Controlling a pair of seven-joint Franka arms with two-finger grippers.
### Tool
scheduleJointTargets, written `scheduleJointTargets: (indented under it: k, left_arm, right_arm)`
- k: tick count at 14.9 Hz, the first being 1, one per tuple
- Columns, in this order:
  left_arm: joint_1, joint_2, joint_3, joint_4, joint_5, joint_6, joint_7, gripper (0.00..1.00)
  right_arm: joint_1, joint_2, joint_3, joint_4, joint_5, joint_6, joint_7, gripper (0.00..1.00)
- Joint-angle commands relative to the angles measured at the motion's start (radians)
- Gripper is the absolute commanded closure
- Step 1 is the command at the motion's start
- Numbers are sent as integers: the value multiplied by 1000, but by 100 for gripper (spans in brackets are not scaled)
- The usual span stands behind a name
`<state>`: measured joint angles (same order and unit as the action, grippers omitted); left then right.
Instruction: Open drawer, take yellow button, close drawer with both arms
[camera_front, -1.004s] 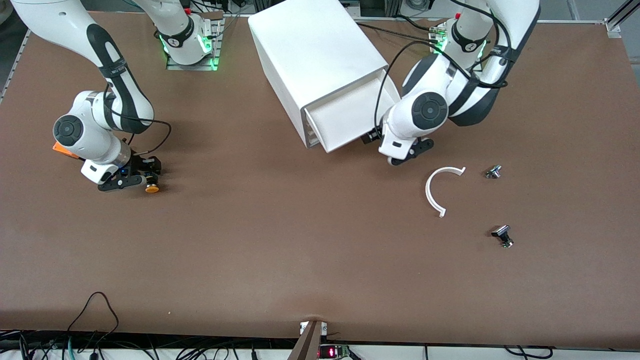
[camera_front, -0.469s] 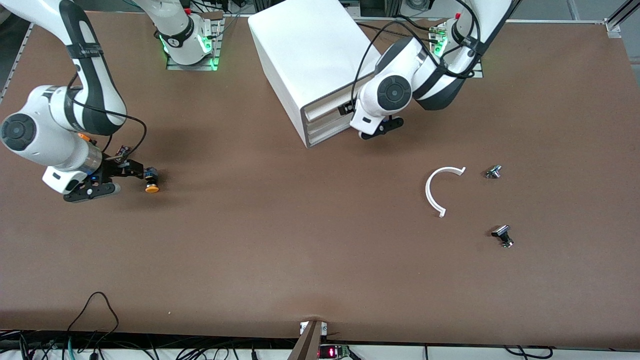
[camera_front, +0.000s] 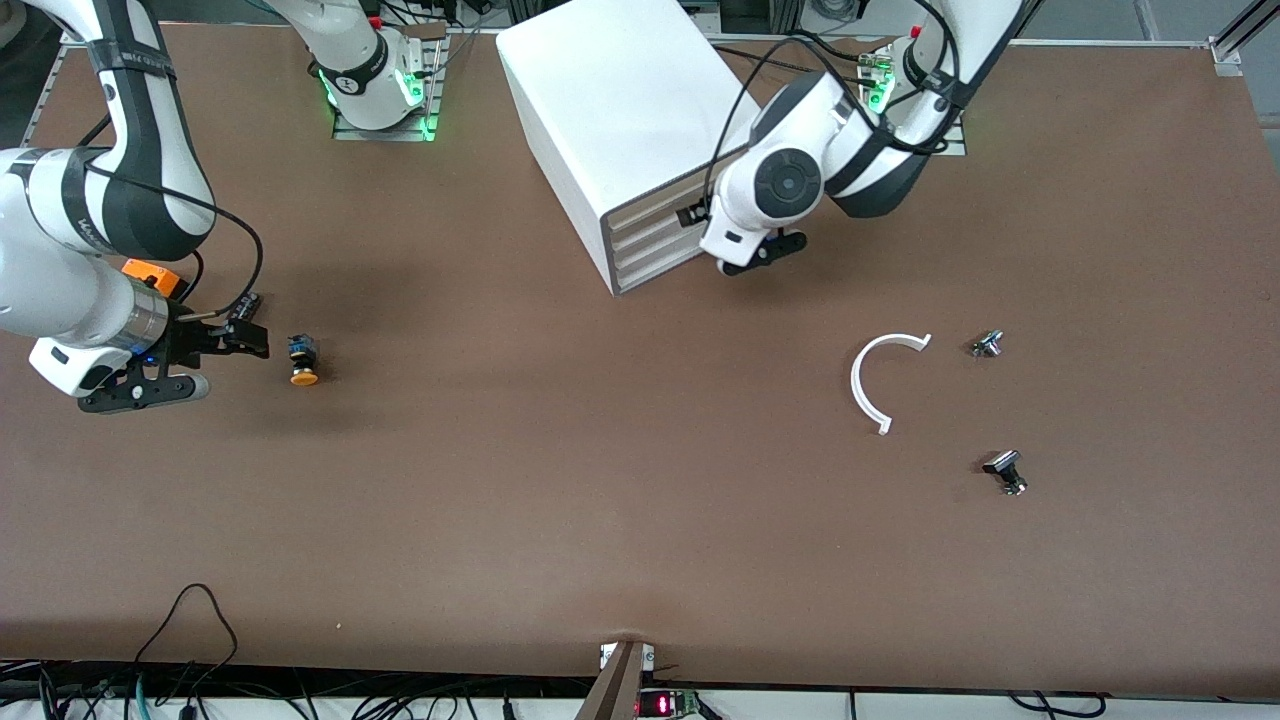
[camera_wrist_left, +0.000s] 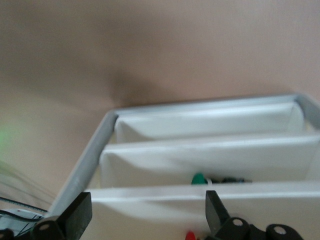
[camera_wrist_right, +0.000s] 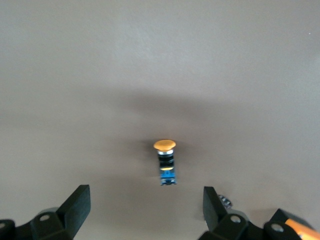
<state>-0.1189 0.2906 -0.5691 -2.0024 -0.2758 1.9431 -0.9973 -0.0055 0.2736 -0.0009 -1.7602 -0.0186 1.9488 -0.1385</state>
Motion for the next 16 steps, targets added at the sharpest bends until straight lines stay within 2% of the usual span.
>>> scheduleJointTargets:
  k: [1,3,5,7,11,13,16]
  left_arm:
    - [22,-63,141,42,-17,-4,147,0]
    - [44,-86,253,95,25,-12,219,0]
    - [54,-120,342,123,110,-29,416,0]
    - [77,-177,417,123,147,-59,654,0]
    - [192,-295,445,119,233,-90,1009,0]
    - [200,-303,456,140,303,-90,1068,0]
    - [222,-343,453,172,303,-185,1056,0]
  right_arm:
    - [25,12,-1,97,6,-97,98,0]
    - [24,9,-5,129,5,-135,103,0]
    - [24,9,-2,200,0,-220,105,0]
    - [31,9,2,283,-6,-324,106,0]
    - [36,-8,-27,300,-9,-334,91,0]
    - [36,-36,-45,295,-6,-344,88,0]
    - [36,-76,-44,295,-4,-395,103,0]
